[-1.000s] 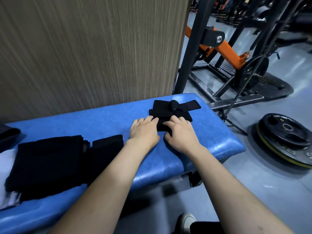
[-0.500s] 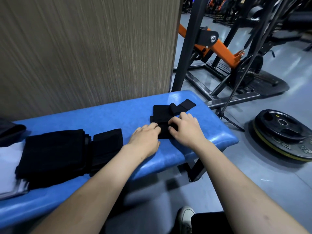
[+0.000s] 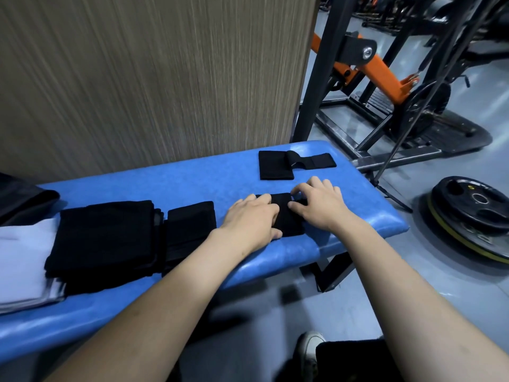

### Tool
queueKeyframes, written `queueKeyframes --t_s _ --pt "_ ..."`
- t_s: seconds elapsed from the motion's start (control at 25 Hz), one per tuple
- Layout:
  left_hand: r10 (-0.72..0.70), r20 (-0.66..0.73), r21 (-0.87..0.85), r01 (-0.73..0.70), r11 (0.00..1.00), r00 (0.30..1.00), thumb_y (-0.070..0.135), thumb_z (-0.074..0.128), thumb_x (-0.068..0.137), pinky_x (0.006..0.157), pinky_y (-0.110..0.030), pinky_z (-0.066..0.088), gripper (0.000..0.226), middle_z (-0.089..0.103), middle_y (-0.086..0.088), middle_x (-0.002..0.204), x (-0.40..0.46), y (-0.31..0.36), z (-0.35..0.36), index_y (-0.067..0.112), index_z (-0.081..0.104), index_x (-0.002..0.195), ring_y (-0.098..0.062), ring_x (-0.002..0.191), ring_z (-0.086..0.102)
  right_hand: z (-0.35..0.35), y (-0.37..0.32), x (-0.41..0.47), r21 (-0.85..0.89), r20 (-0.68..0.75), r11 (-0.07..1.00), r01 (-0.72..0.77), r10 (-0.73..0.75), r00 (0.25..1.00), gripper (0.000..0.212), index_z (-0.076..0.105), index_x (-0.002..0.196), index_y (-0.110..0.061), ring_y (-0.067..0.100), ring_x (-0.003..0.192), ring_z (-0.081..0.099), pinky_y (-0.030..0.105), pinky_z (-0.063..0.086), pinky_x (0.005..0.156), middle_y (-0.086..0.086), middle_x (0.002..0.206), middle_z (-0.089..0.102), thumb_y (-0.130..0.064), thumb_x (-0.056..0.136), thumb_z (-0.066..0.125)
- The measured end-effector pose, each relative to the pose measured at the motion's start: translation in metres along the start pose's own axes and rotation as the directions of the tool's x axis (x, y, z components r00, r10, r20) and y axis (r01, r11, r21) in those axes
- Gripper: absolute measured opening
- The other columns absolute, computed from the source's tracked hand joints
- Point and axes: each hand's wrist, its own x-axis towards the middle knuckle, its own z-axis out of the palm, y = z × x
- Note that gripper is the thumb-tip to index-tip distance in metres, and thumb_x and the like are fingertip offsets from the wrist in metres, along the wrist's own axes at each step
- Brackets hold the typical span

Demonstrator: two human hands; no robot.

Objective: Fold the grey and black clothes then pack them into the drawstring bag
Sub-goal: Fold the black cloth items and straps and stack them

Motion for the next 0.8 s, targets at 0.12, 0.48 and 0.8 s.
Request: queueKeyframes --t_s 0.12,0.48,0.8 --pt "-0.017 0.011 0.017 0.017 1.0 1.0 0.056 0.069 0.083 0.081 -0.031 0.029 0.037 0.047 0.007 0.097 -0.003 0.002 -0.002 0.023 0.051 0.081 -0.017 0.095 0.04 -0.018 0.019 -0.018 0.025 0.097 1.0 -0.006 0.004 0.995 0.033 0.061 0.117 -0.037 0.021 0.111 0.04 0.032 0.024 0.091 -0.011 0.11 0.046 -0.054 0.088 0.064" --pt "-0.033 -0.005 0.049 0.033 0.998 0.999 0.062 0.066 0.08 0.093 -0.032 0.034 0.063 0.047 0.006 0.119 -0.012 0.008 0.005 0.031 0.047 0.132 -0.019 0.114 0.043 -0.033 0.033 -0.049 0.089 0.126 0.995 0.049 -0.061 0.99 0.051 0.06 0.112 -0.043 0.015 0.105 0.036 0.033 0.027 0.096 -0.015 0.108 0.049 -0.047 0.067 0.083" --pt "-0.105 0.02 0.028 0.105 0.994 0.994 0.069 0.05 0.088 0.1 -0.035 0.037 0.06 0.041 0.004 0.114 -0.01 0.01 0.008 0.04 0.047 0.14 -0.022 0.112 0.042 -0.043 0.045 -0.041 0.309 0.106 0.939 -0.148 0.12 0.987 0.042 0.06 0.081 -0.022 0.02 0.1 0.046 0.041 0.034 0.098 -0.003 0.094 0.053 -0.06 0.093 0.05"
